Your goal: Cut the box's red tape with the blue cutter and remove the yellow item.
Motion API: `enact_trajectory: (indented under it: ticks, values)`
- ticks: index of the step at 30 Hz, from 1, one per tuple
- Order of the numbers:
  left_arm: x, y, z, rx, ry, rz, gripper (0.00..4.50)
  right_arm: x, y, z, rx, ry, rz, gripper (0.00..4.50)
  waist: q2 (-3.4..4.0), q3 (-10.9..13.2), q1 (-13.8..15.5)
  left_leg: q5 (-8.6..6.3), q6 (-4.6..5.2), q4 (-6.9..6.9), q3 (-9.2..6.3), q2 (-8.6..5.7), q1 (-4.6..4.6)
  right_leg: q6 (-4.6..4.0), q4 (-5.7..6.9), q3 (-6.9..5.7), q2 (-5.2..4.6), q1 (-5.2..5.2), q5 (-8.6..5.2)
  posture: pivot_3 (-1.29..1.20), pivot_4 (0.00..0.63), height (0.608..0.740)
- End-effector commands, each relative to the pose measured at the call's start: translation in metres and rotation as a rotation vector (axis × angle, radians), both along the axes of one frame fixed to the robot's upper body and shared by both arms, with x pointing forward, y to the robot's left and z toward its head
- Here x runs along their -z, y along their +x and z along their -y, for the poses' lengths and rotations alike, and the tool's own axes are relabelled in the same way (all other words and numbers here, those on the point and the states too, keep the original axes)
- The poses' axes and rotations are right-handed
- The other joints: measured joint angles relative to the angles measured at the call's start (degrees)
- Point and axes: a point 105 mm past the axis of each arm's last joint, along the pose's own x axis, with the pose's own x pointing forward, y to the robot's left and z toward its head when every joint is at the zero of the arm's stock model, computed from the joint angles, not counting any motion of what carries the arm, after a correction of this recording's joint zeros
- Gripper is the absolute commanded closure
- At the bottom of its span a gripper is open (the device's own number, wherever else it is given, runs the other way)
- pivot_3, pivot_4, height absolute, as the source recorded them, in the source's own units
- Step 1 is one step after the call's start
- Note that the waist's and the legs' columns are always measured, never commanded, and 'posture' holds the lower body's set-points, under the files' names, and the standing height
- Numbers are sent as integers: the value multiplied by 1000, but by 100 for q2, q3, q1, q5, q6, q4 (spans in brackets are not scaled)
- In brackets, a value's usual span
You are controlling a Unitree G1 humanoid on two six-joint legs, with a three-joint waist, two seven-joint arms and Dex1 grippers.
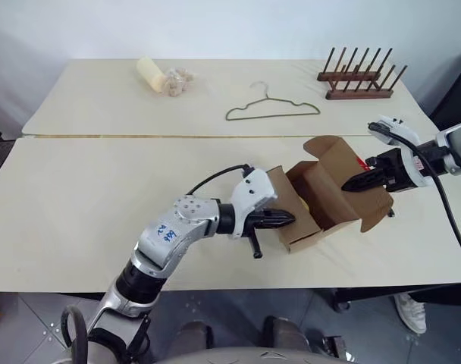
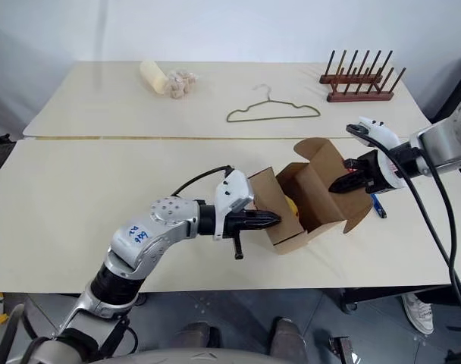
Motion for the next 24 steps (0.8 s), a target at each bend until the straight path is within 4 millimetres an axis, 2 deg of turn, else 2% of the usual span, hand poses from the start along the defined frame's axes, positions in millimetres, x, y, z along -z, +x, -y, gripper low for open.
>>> enact_trajectory:
  ticks: [1, 11, 17, 24]
  values:
    - [54, 7, -27, -144, 152, -190, 4500, 5, 1, 0, 6, 28, -30, 4447, -7, -5, -3, 0, 0, -3, 2, 0, 10, 0, -1, 2, 0, 7, 0, 0, 150, 740]
    - [51, 1, -39, -187, 143, -205, 4500, 25, 5, 9, 16, 10, -65, 4447, -7, -10, 22, 0, -1, -2, 2, -2, 18, -2, 1, 7, 0, 14, 1, 0, 150, 740]
    - [44, 2, -43, -223, 124, -193, 4500, 28, 6, 1, -5, 27, -72, 4447, 2, 1, 8, 2, 0, -7, 7, -3, -9, -1, 3, 10, -1, -19, 2, 0, 150, 740]
    - [27, 10, -50, -270, 87, -138, 4500, 31, 8, -8, -17, 47, -52, 4447, 2, 1, 8, 2, -2, -19, 8, -4, -15, -1, -8, 4, -1, -22, 3, 0, 150, 740]
